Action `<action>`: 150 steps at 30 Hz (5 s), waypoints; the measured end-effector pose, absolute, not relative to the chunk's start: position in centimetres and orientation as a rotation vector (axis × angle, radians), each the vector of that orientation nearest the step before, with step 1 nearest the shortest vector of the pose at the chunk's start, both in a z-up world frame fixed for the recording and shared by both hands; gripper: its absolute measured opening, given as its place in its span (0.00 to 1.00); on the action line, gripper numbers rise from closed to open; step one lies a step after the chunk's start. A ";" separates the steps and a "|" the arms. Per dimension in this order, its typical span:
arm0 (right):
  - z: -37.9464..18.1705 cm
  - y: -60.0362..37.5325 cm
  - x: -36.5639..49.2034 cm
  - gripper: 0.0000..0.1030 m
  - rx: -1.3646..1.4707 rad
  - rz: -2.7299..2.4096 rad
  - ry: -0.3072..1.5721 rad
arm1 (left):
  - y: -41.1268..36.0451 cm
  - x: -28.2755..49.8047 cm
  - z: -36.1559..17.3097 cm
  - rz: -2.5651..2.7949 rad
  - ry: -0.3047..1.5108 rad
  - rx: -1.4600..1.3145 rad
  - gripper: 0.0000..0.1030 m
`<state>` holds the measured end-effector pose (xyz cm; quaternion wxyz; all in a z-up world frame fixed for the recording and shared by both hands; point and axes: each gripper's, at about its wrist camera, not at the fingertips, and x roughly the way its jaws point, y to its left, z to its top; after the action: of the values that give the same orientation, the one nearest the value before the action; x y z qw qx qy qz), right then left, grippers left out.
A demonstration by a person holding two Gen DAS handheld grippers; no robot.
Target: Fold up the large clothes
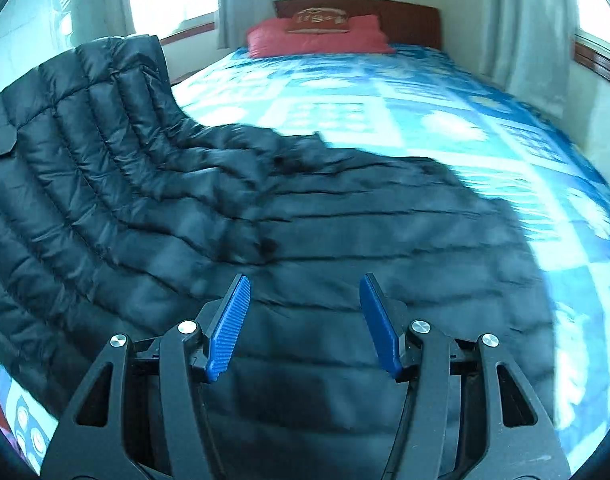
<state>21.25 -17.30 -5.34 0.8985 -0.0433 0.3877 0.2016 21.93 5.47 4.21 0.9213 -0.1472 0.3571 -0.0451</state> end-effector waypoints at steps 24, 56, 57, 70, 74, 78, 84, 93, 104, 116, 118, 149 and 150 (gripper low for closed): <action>-6.2 -37.9 21.1 0.56 0.071 0.135 0.827 | -19.9 29.6 -3.8 -0.293 0.897 -0.033 0.19; -0.3 -28.3 21.9 0.81 0.044 0.338 0.736 | -6.6 21.0 -0.8 -0.127 0.747 -0.169 0.61; -0.7 -27.5 22.4 0.82 0.037 0.347 0.756 | -5.9 21.2 -1.9 -0.122 0.767 -0.195 0.61; -4.2 -26.4 23.8 0.28 0.110 0.423 0.906 | -5.5 21.6 -5.1 -0.172 0.795 -0.229 0.65; -2.8 -28.4 23.8 0.20 0.065 0.343 0.828 | -5.6 21.2 -3.2 -0.201 0.731 -0.236 0.65; -5.1 -31.1 25.2 0.21 0.079 0.307 0.875 | -6.7 22.3 -3.8 -0.222 0.754 -0.204 0.65; -9.4 -32.3 26.7 0.26 0.105 0.314 0.915 | -8.4 24.6 -7.4 -0.217 0.831 -0.157 0.65; -6.3 -33.2 25.5 0.44 0.097 0.271 0.882 | -7.5 23.6 -6.4 -0.211 0.822 -0.195 0.65; -2.5 -28.9 19.5 0.25 -0.049 0.407 0.821 | -7.8 21.4 -4.5 -0.237 0.775 -0.234 0.65; -7.2 -29.1 20.4 0.27 -0.062 0.367 0.911 | -8.6 22.6 -7.0 -0.258 0.860 -0.203 0.63; -5.4 -29.7 20.0 0.27 -0.042 0.377 0.899 | -8.1 22.1 -6.1 -0.265 0.848 -0.218 0.63; -9.1 -26.3 36.0 0.35 -0.057 0.444 0.921 | -8.5 36.9 -8.2 -0.184 0.894 -0.174 0.65; -9.4 -26.3 36.1 0.35 -0.054 0.444 0.923 | -8.6 37.1 -8.4 -0.178 0.895 -0.169 0.65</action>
<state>36.10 -26.33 -9.35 0.8713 -0.0258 0.4416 0.2125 37.10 -8.60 -8.40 0.8943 -0.0814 0.4316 -0.0858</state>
